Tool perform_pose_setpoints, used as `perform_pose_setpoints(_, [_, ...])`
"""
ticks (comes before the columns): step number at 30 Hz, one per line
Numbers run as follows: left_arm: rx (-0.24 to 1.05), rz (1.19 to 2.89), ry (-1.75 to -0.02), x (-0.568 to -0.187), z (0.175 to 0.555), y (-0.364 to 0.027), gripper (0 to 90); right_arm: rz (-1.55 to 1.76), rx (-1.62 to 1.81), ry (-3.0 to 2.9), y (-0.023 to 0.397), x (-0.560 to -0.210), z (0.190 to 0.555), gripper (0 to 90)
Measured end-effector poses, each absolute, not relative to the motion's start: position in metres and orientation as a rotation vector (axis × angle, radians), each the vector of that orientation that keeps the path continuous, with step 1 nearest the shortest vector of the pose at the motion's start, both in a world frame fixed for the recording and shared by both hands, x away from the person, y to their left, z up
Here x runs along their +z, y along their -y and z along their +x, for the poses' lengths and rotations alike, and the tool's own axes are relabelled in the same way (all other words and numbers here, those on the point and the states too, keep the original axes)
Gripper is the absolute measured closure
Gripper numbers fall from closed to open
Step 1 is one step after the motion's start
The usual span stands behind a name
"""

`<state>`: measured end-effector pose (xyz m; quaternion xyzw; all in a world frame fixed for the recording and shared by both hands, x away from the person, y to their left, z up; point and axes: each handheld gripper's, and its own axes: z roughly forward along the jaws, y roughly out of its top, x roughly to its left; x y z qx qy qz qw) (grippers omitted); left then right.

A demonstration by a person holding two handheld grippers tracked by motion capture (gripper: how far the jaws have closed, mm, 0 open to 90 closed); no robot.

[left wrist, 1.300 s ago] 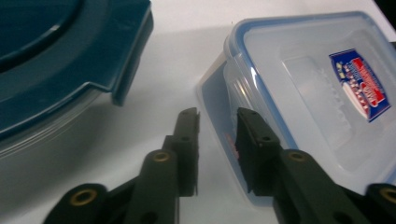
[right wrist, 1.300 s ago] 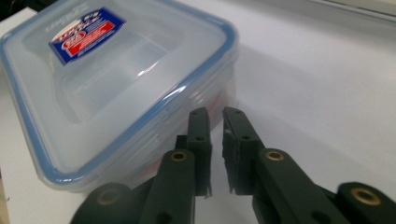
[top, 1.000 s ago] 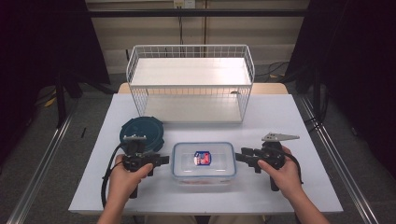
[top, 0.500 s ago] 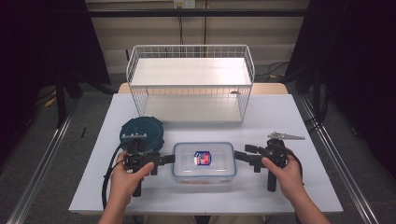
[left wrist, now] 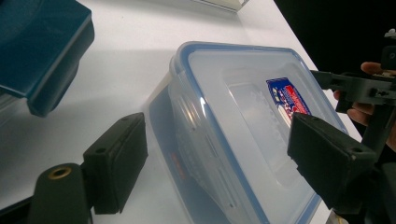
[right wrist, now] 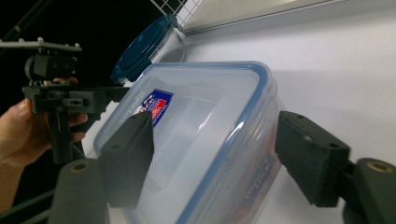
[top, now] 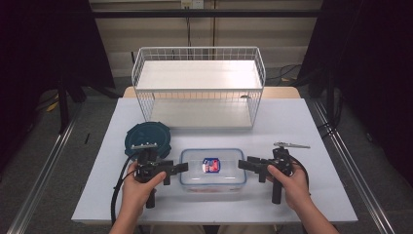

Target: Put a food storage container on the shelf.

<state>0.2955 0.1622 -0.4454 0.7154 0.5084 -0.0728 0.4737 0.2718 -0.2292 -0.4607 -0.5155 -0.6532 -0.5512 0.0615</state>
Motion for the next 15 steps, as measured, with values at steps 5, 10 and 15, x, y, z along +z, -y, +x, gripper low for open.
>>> perform_pose_setpoints(5, [-0.158, 1.767, -1.212, -0.4489, 0.2951, -0.1582, 19.7, -1.616, -1.626, 1.943, 0.2297, -0.4643, 0.2719, 34.6])
perform_pose_setpoints(10, [-0.159, 1.771, -1.220, -0.4521, 0.2954, -0.1547, 18.9, -1.643, -1.628, 1.930, 0.2294, -0.4670, 0.2720, 37.1])
perform_pose_setpoints(15, [-0.144, 1.782, -1.216, -0.4539, 0.2953, -0.1530, 17.6, -1.667, -1.604, 1.912, 0.2293, -0.4693, 0.2709, 36.9])
